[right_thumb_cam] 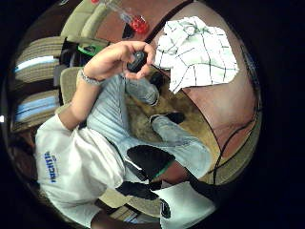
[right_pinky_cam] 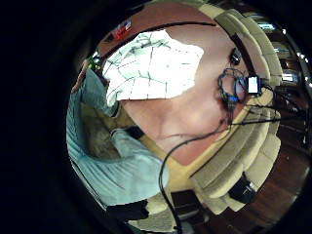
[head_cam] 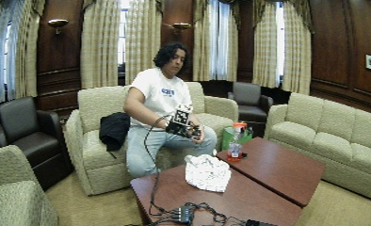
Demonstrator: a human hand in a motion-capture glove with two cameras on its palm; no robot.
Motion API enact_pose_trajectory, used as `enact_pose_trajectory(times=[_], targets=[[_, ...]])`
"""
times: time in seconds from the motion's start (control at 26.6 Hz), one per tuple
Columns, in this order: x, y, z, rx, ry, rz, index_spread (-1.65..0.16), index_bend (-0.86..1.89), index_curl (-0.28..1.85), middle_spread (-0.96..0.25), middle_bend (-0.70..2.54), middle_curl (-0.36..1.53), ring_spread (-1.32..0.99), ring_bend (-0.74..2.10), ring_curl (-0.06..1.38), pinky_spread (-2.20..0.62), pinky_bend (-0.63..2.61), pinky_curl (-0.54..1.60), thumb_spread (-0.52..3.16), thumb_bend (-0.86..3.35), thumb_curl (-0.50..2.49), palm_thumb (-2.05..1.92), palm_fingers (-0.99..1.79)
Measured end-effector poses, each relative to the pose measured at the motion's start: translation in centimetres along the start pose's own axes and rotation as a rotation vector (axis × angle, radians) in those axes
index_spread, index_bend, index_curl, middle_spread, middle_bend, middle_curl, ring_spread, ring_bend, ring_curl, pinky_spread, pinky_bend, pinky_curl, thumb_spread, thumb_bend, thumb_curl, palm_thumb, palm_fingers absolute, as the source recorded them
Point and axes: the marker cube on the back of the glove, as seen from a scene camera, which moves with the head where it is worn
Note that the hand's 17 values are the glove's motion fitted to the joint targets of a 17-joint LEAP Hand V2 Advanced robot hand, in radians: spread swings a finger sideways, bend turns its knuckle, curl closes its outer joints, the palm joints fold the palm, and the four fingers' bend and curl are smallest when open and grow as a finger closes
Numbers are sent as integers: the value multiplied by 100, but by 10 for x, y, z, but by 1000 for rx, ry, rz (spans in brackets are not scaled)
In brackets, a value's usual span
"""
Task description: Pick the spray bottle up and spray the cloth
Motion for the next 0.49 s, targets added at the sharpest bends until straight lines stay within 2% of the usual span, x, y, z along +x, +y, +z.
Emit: enact_pose_trajectory(times=[0.11,0.3,0.49], targets=[[13,10,0,21,32,28,-48,11,16,-14,18,29,-9,23,29,24,47,35,77,-4,36,30,-8],[63,9,-25,57,-243,214,-48,11,16,-14,18,29,-8,23,29,24,47,35,78,-4,36,30,-8],[76,12,-27,69,-276,238,-48,11,15,-14,18,29,-8,24,29,24,47,35,79,-4,35,30,-8]])
